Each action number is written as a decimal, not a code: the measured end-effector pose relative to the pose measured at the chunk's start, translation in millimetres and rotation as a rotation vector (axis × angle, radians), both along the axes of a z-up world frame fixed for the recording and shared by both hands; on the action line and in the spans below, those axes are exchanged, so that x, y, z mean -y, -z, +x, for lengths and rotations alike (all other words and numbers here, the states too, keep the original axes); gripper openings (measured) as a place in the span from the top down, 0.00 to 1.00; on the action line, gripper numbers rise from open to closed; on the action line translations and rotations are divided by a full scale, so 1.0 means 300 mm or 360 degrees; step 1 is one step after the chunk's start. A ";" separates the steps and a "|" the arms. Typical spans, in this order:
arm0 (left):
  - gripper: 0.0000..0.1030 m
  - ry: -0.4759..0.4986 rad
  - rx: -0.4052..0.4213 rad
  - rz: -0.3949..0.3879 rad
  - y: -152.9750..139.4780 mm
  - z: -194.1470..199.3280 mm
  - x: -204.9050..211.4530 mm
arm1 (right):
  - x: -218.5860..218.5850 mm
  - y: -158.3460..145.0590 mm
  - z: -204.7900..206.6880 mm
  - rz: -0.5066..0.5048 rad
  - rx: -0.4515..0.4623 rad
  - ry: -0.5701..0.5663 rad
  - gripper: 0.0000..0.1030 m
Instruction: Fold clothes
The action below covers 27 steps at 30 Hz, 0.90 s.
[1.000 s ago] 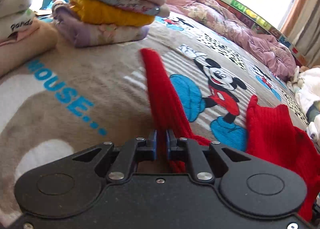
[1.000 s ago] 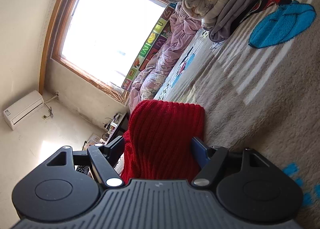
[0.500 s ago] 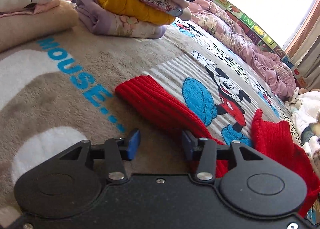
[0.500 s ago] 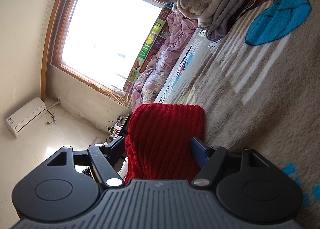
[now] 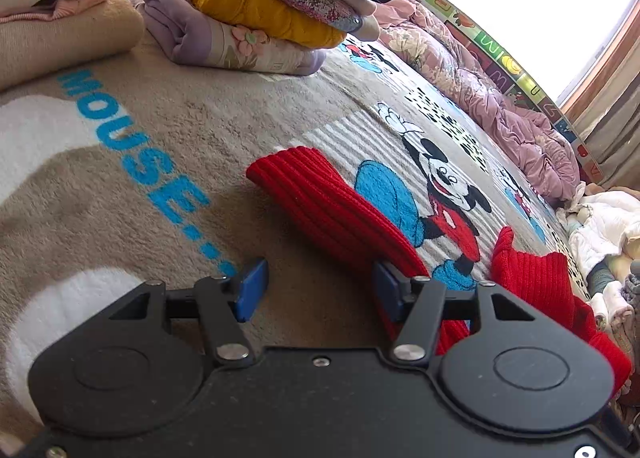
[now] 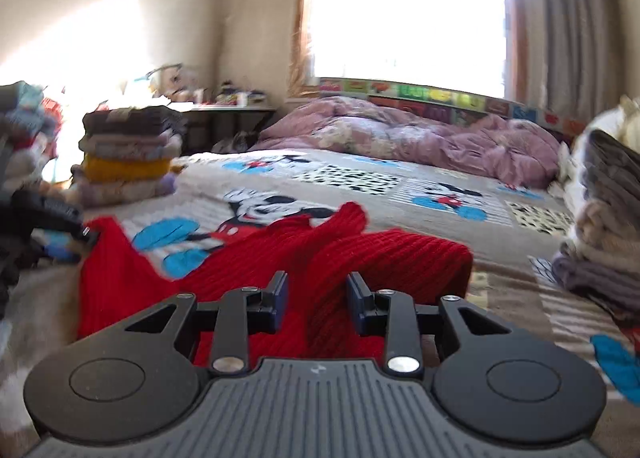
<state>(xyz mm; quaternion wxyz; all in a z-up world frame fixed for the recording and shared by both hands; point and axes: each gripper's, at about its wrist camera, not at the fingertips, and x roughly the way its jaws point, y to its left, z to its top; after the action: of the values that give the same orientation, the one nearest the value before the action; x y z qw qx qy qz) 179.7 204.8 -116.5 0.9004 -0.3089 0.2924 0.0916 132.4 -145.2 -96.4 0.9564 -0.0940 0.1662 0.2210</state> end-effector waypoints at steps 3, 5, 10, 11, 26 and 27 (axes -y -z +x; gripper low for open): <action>0.43 0.0011 0.0004 -0.0020 0.000 -0.002 -0.009 | -0.165 0.046 -0.096 -0.0315 -0.0070 -0.0364 0.61; 0.42 0.0020 0.0007 -0.0035 0.000 -0.003 -0.015 | -0.180 0.024 -0.141 -0.0218 -0.0133 -0.0400 0.61; 0.41 0.0025 0.0012 -0.0030 0.000 0.000 -0.014 | -0.015 -0.102 -0.103 0.0352 -0.0224 -0.0087 0.33; 0.40 0.0024 0.0012 -0.0019 0.000 0.002 -0.009 | 0.050 -0.119 -0.068 0.0502 -0.0257 0.0041 0.32; 0.31 0.0004 0.0028 -0.0005 -0.002 0.015 0.005 | 0.389 0.045 0.339 0.1761 -0.0725 0.0595 0.84; 0.31 -0.0004 0.0035 -0.0038 -0.001 0.012 -0.004 | 0.390 0.030 0.331 0.1754 -0.0681 0.0593 0.87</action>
<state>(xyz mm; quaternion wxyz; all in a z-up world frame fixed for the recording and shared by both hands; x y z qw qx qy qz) 183.3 206.0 -116.1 0.8997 -0.3209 0.2831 0.0860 231.6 -262.3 -105.4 0.8324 0.4907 0.2293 0.1175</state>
